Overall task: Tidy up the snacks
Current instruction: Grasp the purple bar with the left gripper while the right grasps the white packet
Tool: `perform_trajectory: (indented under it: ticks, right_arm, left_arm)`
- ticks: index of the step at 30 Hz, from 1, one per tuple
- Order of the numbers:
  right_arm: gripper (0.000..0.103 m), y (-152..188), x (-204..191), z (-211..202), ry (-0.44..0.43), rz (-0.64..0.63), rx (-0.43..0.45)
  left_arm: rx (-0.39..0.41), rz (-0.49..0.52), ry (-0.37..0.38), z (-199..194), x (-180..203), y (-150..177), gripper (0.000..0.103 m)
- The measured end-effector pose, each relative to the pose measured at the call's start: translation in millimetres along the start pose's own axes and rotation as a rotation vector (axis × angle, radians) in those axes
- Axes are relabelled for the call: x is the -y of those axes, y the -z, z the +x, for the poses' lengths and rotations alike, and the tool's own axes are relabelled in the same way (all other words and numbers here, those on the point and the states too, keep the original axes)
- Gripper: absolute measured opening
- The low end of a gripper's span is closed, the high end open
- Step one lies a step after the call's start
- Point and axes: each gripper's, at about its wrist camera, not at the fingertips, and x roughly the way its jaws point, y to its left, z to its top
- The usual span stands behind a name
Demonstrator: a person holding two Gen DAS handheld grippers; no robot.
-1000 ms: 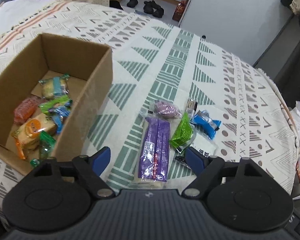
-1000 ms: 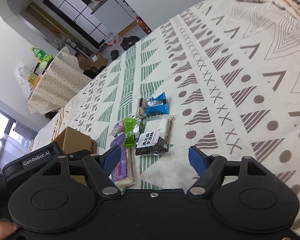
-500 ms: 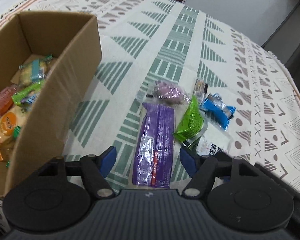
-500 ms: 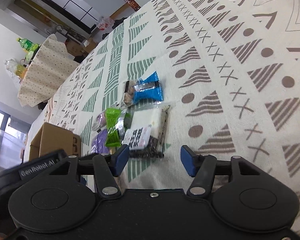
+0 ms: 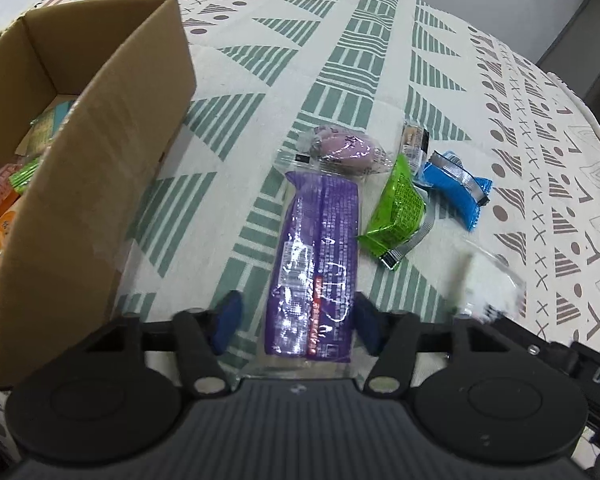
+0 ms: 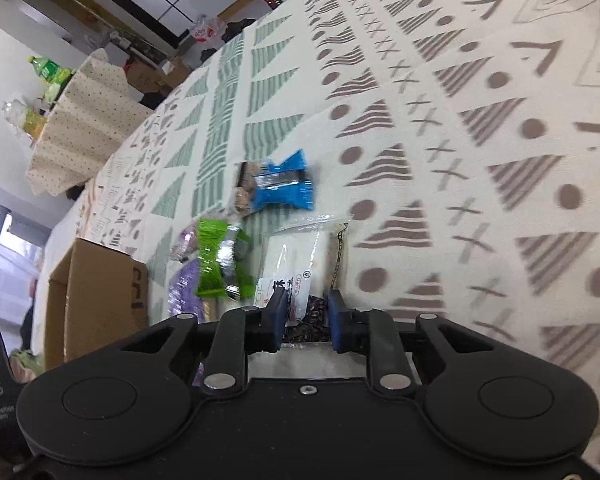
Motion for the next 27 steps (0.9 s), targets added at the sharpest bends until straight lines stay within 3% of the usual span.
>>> perform_trajectory:
  ticks: [2,4,6,12,15,17,21,27]
  right_arm:
    - [0.024,0.1,4.0,-6.5,0.034,0.004,0.006]
    - [0.043,0.7,5.5,-11.6,0.087,0.008,0.023]
    - [0.053,0.6,0.7,-11.5,0.102,-0.015,0.033]
    - [0.065,0.8,-27.9,7.9,0.141,-0.089,0.030]
    - [0.064,3.3,-38.5,20.5,0.205,-0.160,0.002]
    - [0.051,4.0,-43.0,20.4,0.243,-0.199,-0.006]
    - [0.046,3.9,-45.2,12.3,0.247,-0.183,-0.032]
    - [0.046,10.3,-63.0,-16.0,0.225,-0.195,0.028]
  left_arm:
    - [0.001,-0.004,-0.006,-2.6,-2.5,0.2,0.040]
    - [-0.001,-0.009,-0.001,-4.1,-4.8,0.0,0.037]
    - [0.003,-0.012,0.004,-7.1,-6.9,0.4,0.036]
    - [0.019,-0.029,0.023,-18.9,-14.8,-0.5,0.034]
    - [0.025,-0.042,0.025,-21.0,-20.0,-2.6,0.034]
    - [0.021,-0.053,0.032,-22.1,-22.2,-4.4,0.034]
    - [0.055,-0.055,0.057,-34.2,-22.1,-8.0,0.033]
    - [0.137,-0.065,0.105,-65.3,-30.6,-5.9,0.032]
